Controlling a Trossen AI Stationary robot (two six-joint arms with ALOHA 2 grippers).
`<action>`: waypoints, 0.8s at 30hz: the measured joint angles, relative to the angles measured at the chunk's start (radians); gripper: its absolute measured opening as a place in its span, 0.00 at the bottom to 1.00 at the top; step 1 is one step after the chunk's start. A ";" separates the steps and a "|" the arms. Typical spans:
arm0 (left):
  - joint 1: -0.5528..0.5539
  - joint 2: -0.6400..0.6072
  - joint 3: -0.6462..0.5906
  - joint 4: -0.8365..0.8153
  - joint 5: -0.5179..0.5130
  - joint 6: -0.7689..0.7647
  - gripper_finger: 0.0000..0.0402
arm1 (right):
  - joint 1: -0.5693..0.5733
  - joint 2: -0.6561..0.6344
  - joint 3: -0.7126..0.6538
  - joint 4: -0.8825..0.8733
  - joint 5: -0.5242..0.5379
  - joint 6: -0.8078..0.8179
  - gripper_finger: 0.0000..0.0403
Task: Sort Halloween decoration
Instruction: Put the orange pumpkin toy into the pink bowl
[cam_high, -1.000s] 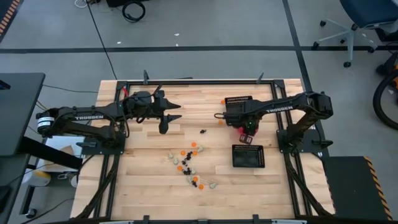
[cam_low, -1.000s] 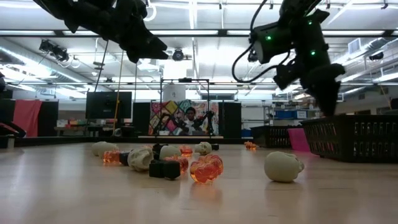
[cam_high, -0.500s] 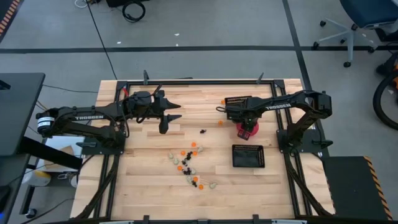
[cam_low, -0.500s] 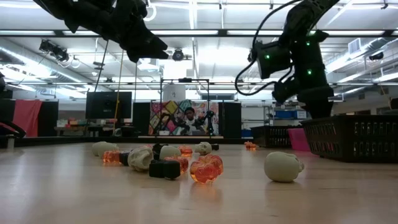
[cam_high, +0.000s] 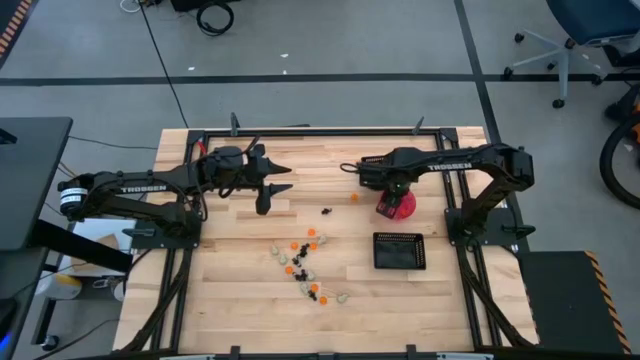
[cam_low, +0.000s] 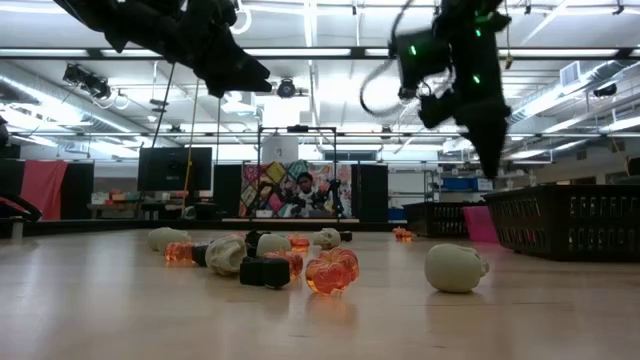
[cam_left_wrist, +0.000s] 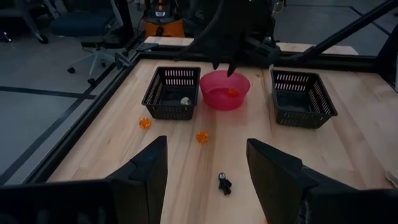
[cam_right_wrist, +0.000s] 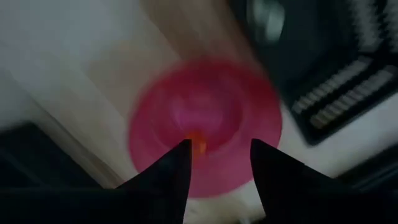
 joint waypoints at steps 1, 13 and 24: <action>0.000 0.000 0.000 0.006 0.000 0.000 0.48 | 0.012 0.000 0.027 0.006 0.020 -0.003 0.42; 0.000 0.000 0.000 -0.009 0.000 -0.031 0.48 | 0.109 0.000 0.116 0.228 0.075 -0.092 0.42; 0.000 0.000 0.000 -0.086 -0.018 -0.046 0.48 | 0.156 0.058 0.116 0.434 0.053 -0.213 0.42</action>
